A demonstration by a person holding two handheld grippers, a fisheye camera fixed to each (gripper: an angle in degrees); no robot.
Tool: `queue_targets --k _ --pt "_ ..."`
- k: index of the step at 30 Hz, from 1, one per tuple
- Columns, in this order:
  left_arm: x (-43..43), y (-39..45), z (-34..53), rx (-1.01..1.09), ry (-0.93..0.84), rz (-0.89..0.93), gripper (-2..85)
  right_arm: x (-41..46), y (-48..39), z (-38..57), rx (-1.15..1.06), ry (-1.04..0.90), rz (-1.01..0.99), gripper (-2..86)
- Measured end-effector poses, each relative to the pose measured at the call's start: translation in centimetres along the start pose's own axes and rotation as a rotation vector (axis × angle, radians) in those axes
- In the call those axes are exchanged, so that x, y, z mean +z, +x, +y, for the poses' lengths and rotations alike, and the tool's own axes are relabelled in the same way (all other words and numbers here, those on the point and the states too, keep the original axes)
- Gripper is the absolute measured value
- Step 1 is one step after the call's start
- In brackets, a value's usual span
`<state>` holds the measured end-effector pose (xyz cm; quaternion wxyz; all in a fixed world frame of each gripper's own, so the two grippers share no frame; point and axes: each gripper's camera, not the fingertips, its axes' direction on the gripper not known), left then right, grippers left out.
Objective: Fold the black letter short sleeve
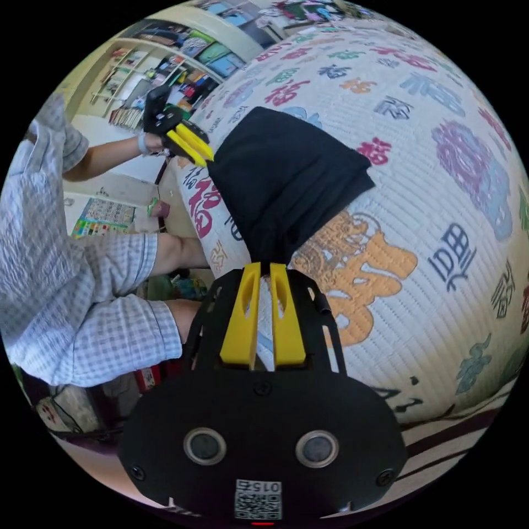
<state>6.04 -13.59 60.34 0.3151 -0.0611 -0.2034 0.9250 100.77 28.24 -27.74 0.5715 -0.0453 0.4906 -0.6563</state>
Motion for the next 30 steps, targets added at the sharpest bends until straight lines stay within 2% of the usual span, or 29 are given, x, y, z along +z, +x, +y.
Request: queue_targets --k 3,8,12,14,19,22,24,26,28,30 --pt "-1.3 0.2 0.4 -0.071 -0.008 0.019 4.0 -2.5 1.9 0.9 0.153 0.085 -0.046 4.5" --pt "-3.8 1.9 -4.6 -0.125 0.183 -0.013 7.0 -7.3 6.4 -2.8 0.346 0.281 -0.087 7.9" --pt "0.8 3.0 -8.3 -0.097 0.180 0.046 7.1 -5.2 8.9 -8.0 0.389 0.139 -0.071 8.4" --pt "3.7 3.5 -8.8 -0.114 0.161 0.027 6.0 -3.6 10.5 -8.9 0.441 0.066 -0.054 4.5" --pt "4.4 4.1 -6.9 -0.154 0.189 0.005 0.6 -4.5 13.6 -4.1 0.548 0.128 -0.163 -0.1" --pt "4.9 4.6 -5.9 -0.161 0.167 0.007 -0.5 -4.1 15.4 -0.2 0.666 0.256 -0.349 -0.5" --pt "5.0 4.8 -5.7 -0.155 0.150 0.002 -0.7 -3.8 15.8 1.9 0.724 0.318 -0.398 -0.6" --pt "5.0 4.9 -5.7 -0.158 0.135 0.014 -0.7 -2.9 16.2 5.0 0.778 0.457 -0.536 -0.5" --pt "5.0 4.9 -5.8 -0.161 0.130 0.029 -0.7 -2.6 16.1 6.3 0.788 0.508 -0.545 -0.3" --pt "4.9 4.9 -5.7 -0.171 0.130 0.049 -0.5 -3.4 15.4 7.0 0.781 0.535 -0.440 0.1"
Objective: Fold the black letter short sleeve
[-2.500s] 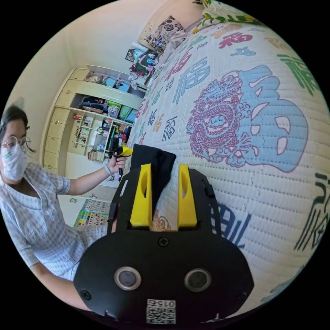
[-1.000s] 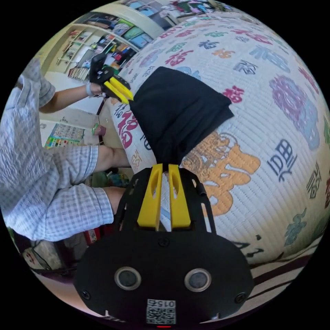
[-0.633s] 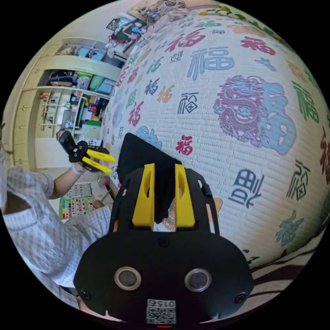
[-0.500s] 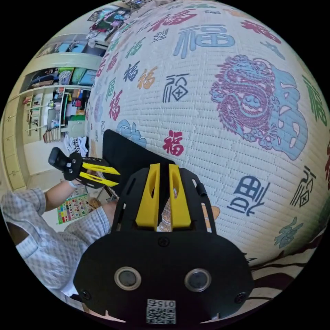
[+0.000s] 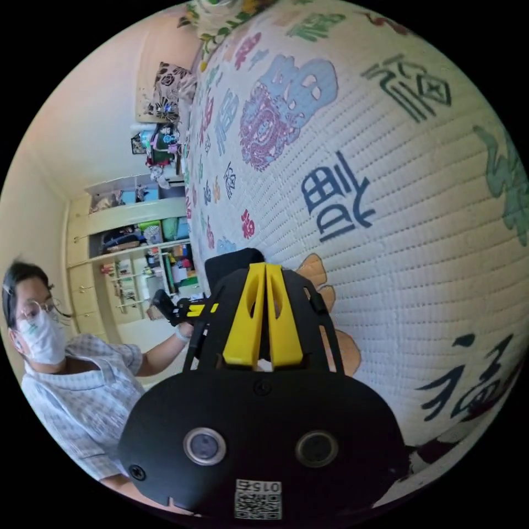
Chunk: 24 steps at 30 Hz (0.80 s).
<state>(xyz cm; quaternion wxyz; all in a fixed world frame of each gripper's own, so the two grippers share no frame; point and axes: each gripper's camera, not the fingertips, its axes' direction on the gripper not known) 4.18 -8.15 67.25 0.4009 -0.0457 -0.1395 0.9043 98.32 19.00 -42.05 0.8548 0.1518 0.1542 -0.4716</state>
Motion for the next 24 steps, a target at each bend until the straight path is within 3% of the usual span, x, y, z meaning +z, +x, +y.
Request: queue_targets --k 5,9,15,24 --pt "-0.2 0.8 0.0 0.004 -0.016 0.010 0.0 1.1 -4.5 2.8 -0.182 -0.139 0.105 8.0" --pt "-0.1 0.2 0.5 -0.052 -0.002 0.040 -0.1 4.7 -4.8 4.9 -0.233 -0.288 0.287 3.3" --pt "-0.3 0.2 1.3 -0.045 -0.064 -0.016 -0.6 1.2 -0.1 7.9 -0.172 -0.204 -0.081 0.7" --pt "-2.7 -0.6 2.6 -0.169 -0.033 -0.004 5.8 4.9 -1.1 10.6 -0.293 -0.309 0.137 5.0"
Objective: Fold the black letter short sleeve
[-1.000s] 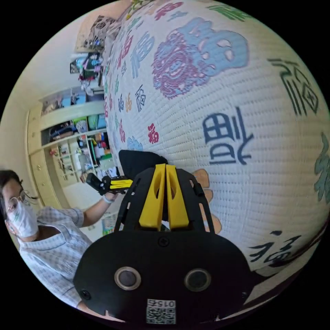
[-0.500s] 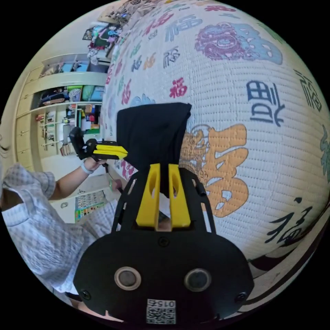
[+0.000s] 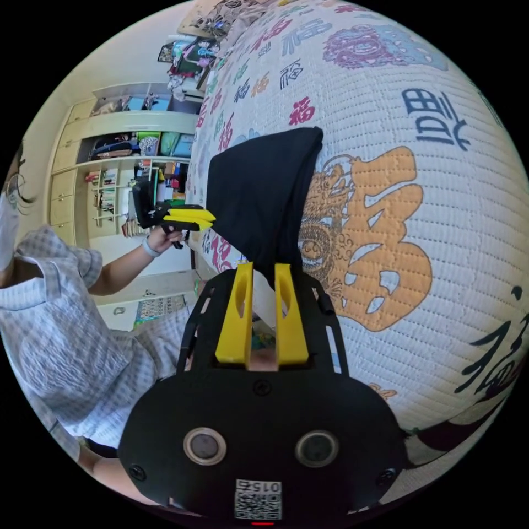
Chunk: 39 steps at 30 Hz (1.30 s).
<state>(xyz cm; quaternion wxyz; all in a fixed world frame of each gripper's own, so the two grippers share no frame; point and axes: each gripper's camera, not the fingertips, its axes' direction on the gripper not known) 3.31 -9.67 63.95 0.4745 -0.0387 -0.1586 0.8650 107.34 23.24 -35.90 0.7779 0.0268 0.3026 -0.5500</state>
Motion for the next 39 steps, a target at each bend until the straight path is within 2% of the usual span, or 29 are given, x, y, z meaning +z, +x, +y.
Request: queue_targets --k 4,10,13,19,23,26,29,33,35,39 --pt "-2.5 -1.1 2.8 -0.198 0.084 -0.095 8.0 0.5 0.2 1.0 -0.014 0.057 -0.025 1.3" --pt "-1.2 -4.0 4.5 -0.390 0.116 0.047 8.7 1.0 0.3 2.0 -0.044 0.065 -0.083 0.3" --pt "-1.5 -4.9 4.4 -0.377 0.111 0.098 4.3 1.2 -0.2 2.1 -0.087 0.027 -0.094 0.1" --pt "-5.0 -6.6 5.8 -0.314 0.093 0.213 1.5 0.9 -0.8 2.4 -0.176 -0.092 -0.031 -0.1" --pt "-4.8 -6.9 6.4 -0.263 0.029 0.088 0.6 4.6 -0.3 2.2 -0.162 -0.195 0.010 -0.1" --pt "-4.9 -9.1 7.8 -0.371 0.073 0.169 0.4 6.9 0.6 2.3 -0.088 -0.161 -0.100 0.0" --pt "-6.3 -9.8 8.9 -0.380 0.082 0.162 0.1 8.2 0.6 2.8 -0.060 -0.127 -0.031 -0.1" --pt "-8.8 -9.7 9.6 -0.379 0.069 0.097 -0.5 9.2 1.5 2.9 -0.007 -0.091 -0.044 0.0" --pt "-11.7 -8.7 9.5 -0.331 0.096 0.016 -0.4 8.8 0.7 2.9 -0.056 -0.081 -0.028 0.2" --pt "-14.9 -6.7 8.2 -0.201 0.166 0.018 1.3 6.5 -0.3 3.1 -0.057 0.007 0.030 0.6"
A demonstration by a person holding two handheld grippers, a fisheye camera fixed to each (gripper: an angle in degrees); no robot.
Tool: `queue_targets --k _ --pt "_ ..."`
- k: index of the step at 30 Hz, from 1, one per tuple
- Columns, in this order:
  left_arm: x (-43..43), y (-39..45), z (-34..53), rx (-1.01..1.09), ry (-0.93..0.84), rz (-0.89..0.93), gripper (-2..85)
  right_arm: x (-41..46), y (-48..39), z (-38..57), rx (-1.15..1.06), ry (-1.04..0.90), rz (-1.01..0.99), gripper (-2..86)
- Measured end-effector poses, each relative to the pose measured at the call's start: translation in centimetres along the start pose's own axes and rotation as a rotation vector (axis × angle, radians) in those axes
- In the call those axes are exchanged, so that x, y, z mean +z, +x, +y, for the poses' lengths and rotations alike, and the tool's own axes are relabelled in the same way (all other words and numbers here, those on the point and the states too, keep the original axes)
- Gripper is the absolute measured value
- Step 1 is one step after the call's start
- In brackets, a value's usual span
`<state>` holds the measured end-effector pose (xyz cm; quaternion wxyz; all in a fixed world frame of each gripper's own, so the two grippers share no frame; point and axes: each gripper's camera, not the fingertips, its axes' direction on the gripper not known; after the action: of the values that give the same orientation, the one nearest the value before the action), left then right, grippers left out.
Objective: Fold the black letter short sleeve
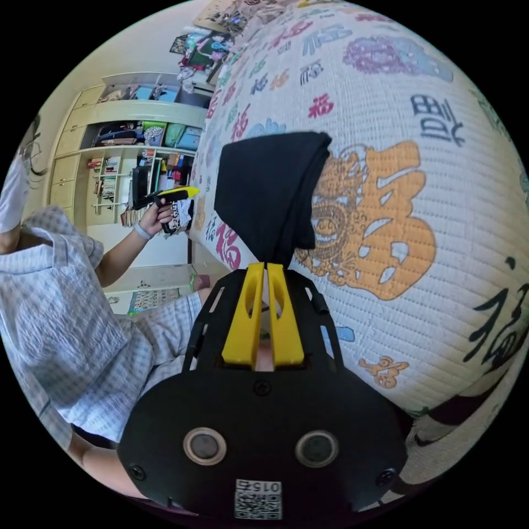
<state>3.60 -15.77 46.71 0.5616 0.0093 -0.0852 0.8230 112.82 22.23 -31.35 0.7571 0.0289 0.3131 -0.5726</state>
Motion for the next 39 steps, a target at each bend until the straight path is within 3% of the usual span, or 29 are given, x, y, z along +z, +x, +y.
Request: queue_targets --k 3,8,12,17,21,29,39 --pt "1.5 0.5 -1.4 0.054 -0.067 0.072 3.5 0.1 -0.8 -1.3 -0.026 0.039 0.004 1.6" --pt "3.9 -2.3 0.0 -0.006 -0.119 0.046 -0.1 6.8 1.1 -3.2 0.029 -0.115 0.088 -0.2" --pt "1.1 -4.5 1.1 -0.044 -0.124 0.085 0.3 6.5 2.1 -2.4 0.034 -0.040 -0.018 0.2" --pt "-6.0 -11.5 2.6 -0.151 0.067 0.271 11.5 3.4 4.8 -1.8 -0.008 0.153 -0.132 5.8" --pt "-7.0 -14.6 1.8 -0.123 0.074 0.325 13.9 5.0 7.0 -4.9 -0.014 0.151 -0.139 12.1" --pt "-7.6 -17.6 -0.2 -0.012 0.047 0.578 10.9 12.3 9.0 -11.5 -0.086 0.160 -0.310 9.4" --pt "-13.6 -18.8 1.8 -0.060 0.071 0.658 6.5 16.9 8.5 -15.4 -0.025 0.100 -0.347 5.4"
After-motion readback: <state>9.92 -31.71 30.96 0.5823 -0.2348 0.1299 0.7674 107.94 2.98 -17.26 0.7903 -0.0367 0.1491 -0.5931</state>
